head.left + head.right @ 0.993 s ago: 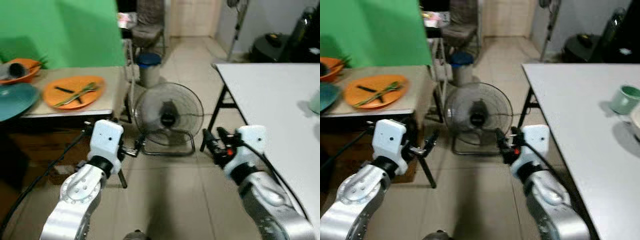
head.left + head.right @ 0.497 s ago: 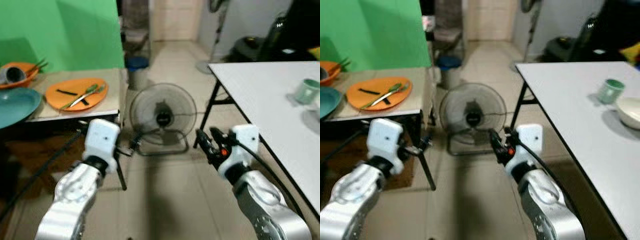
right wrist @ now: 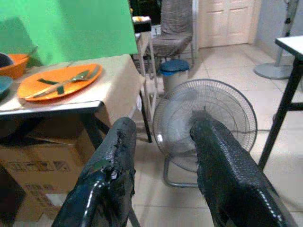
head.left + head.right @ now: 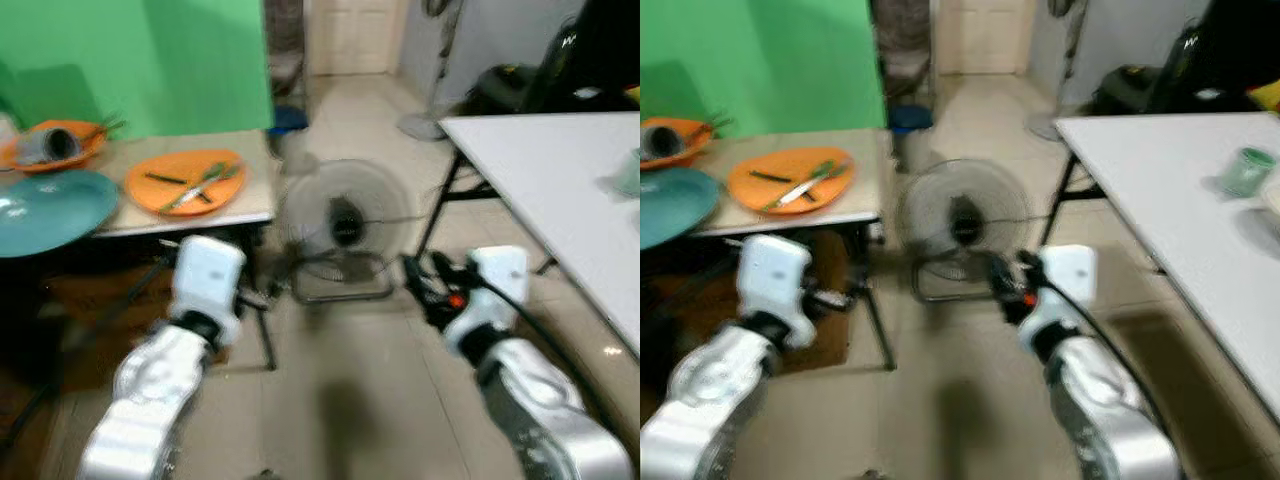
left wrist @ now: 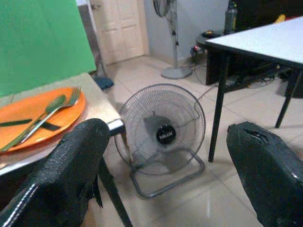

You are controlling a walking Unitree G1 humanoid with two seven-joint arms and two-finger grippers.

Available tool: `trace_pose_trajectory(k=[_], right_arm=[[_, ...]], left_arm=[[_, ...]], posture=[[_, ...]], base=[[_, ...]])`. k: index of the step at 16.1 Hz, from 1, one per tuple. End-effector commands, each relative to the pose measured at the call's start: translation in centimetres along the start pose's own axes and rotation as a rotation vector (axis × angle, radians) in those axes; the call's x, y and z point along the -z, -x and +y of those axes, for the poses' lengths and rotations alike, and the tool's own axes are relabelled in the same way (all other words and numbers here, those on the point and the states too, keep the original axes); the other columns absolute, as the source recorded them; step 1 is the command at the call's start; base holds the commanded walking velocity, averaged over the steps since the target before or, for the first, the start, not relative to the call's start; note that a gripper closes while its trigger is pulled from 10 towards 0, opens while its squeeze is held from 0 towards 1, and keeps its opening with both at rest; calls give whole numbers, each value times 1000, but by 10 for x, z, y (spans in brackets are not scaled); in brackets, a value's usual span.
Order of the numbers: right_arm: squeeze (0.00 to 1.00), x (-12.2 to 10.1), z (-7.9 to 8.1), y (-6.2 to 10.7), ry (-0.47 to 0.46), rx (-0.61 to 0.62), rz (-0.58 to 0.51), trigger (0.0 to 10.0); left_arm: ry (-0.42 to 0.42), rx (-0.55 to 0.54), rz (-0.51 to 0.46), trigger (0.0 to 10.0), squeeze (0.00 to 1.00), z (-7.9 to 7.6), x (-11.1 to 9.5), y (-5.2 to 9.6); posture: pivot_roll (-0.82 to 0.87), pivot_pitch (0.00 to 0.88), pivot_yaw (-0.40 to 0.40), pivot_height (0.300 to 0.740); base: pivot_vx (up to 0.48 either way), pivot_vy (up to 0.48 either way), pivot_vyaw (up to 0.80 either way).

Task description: Setting the table

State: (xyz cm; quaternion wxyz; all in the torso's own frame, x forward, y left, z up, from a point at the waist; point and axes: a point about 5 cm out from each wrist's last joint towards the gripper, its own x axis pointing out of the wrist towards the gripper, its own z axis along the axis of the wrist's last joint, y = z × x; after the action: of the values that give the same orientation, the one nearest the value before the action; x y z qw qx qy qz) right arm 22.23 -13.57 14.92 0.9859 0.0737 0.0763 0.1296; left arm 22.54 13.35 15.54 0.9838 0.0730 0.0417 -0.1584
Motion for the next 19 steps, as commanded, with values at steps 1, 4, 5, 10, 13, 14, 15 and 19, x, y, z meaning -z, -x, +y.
trace_pose_trajectory(k=[1,4,5,10,13,14,15,19], right_arm=[[0,-2,4,-2,-12,-19,-6,10000],[0,-3,7,-3,9,-48,-6,10000],[0,-3,7,-4,11,-54,-6,10000],[0,-4,7,-7,7,-49,-14,10000],[0,-4,5,-9,-11,-32,-18,10000],[0,-4,5,-10,-15,-31,-17,10000],[0,-4,5,-10,-18,-30,-17,10000],[0,-4,5,-11,-28,-20,-22,10000]], left_arm=[[-14,-23,3,10000,0,6,-1,1],[-23,-31,-2,10000,0,7,-1,0],[-23,-34,-3,10000,0,7,-2,0],[-28,-34,-26,10000,0,9,-5,-1],[-27,-32,-31,10000,0,9,-6,-1],[-27,-31,-32,10000,0,9,-6,-2],[-27,-29,-35,10000,0,10,-6,-2],[-22,-21,-41,10000,0,9,-7,-2]], posture=[[153,0,16,740],[155,0,14,740],[155,0,14,740],[157,0,11,740],[163,0,9,740],[163,0,9,740],[165,0,8,740],[166,0,5,740]], base=[[0,296,0],[0,0,419],[0,0,800],[0,0,800],[81,0,217],[262,0,0],[292,0,0],[333,0,0]])
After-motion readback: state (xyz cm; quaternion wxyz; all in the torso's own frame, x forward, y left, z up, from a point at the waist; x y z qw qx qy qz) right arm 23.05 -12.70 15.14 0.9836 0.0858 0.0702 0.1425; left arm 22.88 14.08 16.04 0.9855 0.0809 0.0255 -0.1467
